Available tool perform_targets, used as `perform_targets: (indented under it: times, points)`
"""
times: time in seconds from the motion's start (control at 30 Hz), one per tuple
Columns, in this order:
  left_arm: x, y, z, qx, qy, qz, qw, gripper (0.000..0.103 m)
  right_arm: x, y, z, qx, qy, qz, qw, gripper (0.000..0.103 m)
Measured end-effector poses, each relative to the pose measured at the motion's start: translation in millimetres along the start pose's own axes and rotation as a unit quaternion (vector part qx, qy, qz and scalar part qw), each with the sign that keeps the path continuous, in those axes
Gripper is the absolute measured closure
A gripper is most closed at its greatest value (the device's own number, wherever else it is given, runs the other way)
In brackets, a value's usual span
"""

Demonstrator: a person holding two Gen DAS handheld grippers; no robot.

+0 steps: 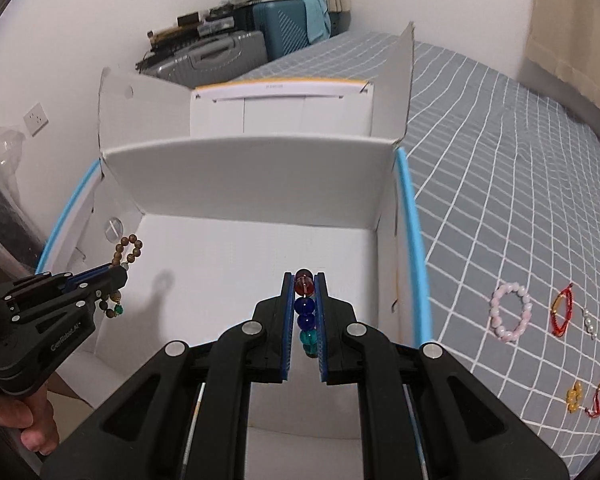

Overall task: Organize jewelry
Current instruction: 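Carry both held bracelets over the open white cardboard box, then open the right tool to drop the multicolour bracelet while the left tool releases the wooden one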

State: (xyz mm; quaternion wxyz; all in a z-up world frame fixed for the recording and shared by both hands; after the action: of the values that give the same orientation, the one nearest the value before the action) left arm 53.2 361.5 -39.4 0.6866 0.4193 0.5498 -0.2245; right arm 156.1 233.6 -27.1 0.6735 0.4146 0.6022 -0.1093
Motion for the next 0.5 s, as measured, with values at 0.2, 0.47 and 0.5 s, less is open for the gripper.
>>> perform_targets:
  times: [0.2, 0.47, 0.5]
  points:
    - [15, -4, -7, -0.007, 0.004, -0.023, 0.9997, 0.095, 16, -7, -5, -0.002, 0.000, -0.026, 1.000, 0.094]
    - [19, -7, -8, -0.010, 0.009, -0.032, 0.9994, 0.092, 34, -15, -7, -0.002, -0.003, -0.057, 0.998, 0.094]
    - [19, -8, -9, -0.010, 0.010, -0.032, 0.9994, 0.092, 35, -15, -7, -0.003, -0.003, -0.059, 0.998, 0.094]
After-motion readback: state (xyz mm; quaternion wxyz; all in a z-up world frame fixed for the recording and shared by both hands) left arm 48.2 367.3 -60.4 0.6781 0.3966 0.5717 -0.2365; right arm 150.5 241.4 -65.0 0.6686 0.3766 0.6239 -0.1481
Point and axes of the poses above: each gripper's, at about its wrist camera, not at the fingertips, and x roughly the way its jaws point, z to its right, y to its top, the point moved 10 cm from there along x, roughly the way its jaws point, and after that the axes turned 13 degrees about -z, right-handed, at the moved point
